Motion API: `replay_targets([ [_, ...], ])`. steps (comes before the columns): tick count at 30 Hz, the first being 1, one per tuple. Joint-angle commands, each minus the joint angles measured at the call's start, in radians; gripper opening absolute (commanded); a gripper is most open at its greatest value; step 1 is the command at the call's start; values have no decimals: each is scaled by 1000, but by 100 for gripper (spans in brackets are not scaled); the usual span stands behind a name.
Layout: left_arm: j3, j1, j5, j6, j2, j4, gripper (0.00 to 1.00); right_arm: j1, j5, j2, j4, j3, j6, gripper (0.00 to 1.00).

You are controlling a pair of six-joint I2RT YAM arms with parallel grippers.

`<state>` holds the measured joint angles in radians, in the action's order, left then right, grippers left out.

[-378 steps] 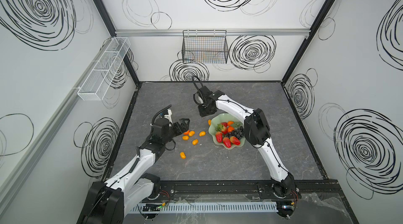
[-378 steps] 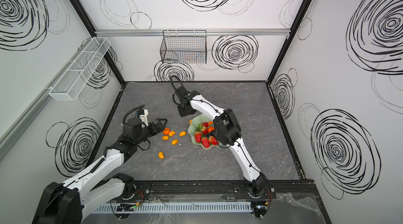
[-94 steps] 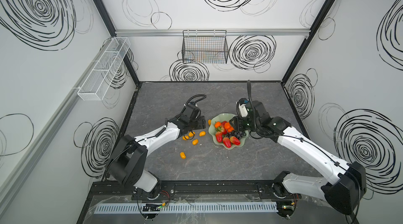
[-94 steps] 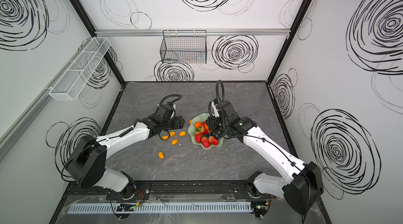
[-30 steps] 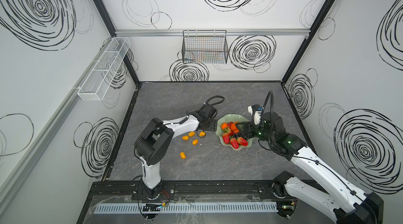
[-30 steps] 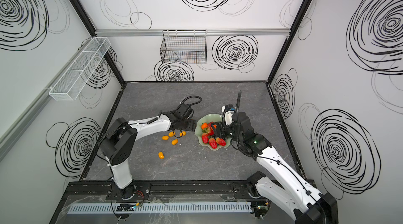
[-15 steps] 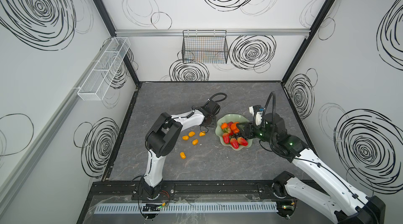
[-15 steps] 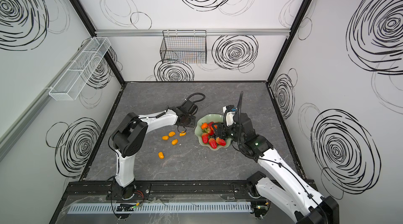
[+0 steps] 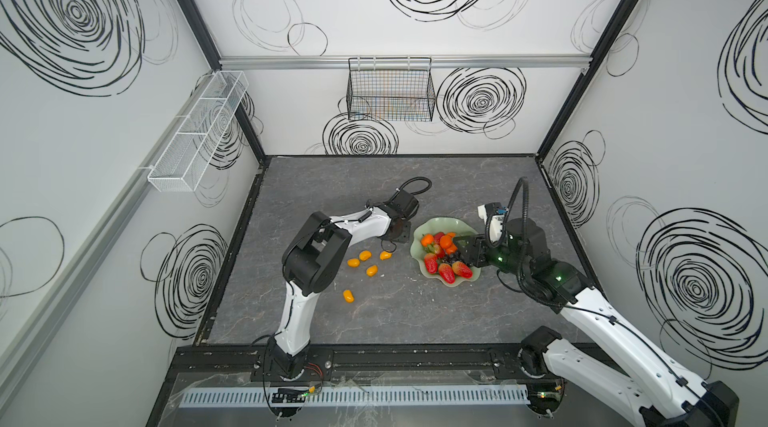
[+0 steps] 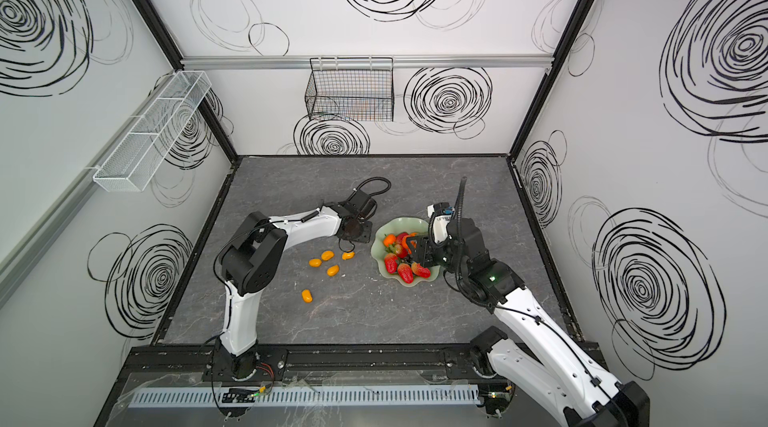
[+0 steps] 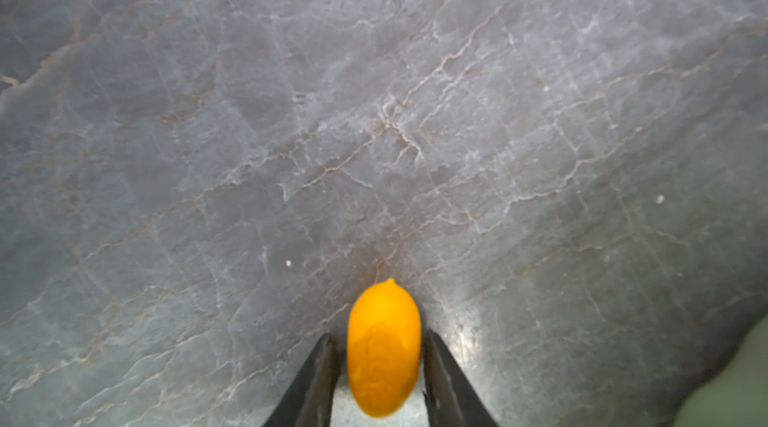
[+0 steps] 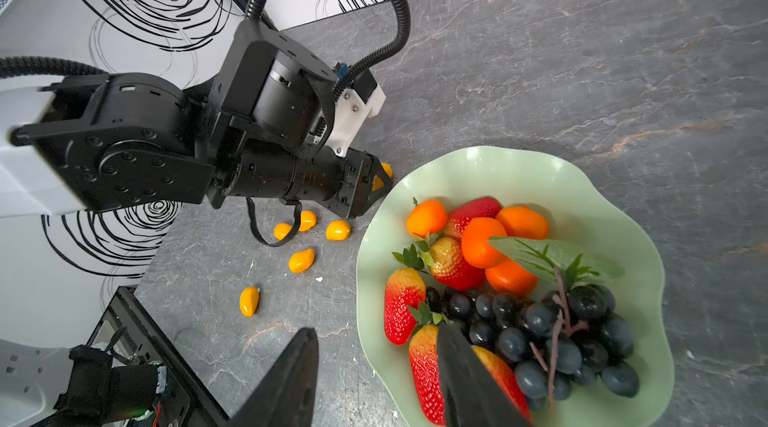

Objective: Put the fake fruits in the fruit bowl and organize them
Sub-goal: 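Close the left gripper on the yellow oval fruit, then carry the yellow fruit over the bowl and lower it in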

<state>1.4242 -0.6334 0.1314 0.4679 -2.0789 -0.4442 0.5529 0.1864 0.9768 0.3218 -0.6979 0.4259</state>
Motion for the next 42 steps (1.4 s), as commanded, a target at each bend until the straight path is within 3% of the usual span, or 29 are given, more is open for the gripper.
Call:
replay_targets([
  [1, 28, 6, -3, -9, -29, -5, 37, -4, -16, 4, 14, -3, -9, 51],
  [10, 48, 7, -23, -24, -33, 1, 25, -5, -64, -12, 33, 11, 2, 52],
  [19, 2, 11, -18, -29, 49, 19, 22, -24, -147, -43, 48, 39, 63, 55],
  [26, -86, 2, -19, -37, 184, 39, 22, -85, -162, -97, 22, 81, 102, 79],
  [31, -109, -37, -12, -71, 273, 41, 20, -168, -82, -84, 4, 91, 105, 88],
  [34, -76, -78, -7, -88, 287, 27, 20, -225, -6, -75, -43, 108, 106, 100],
  [38, -4, -124, -34, -100, 264, 19, 20, -285, 78, -76, -117, 130, 99, 100],
  [42, 98, -166, -45, -101, 186, -3, 21, -302, 38, -74, -142, 139, 108, 100],
])
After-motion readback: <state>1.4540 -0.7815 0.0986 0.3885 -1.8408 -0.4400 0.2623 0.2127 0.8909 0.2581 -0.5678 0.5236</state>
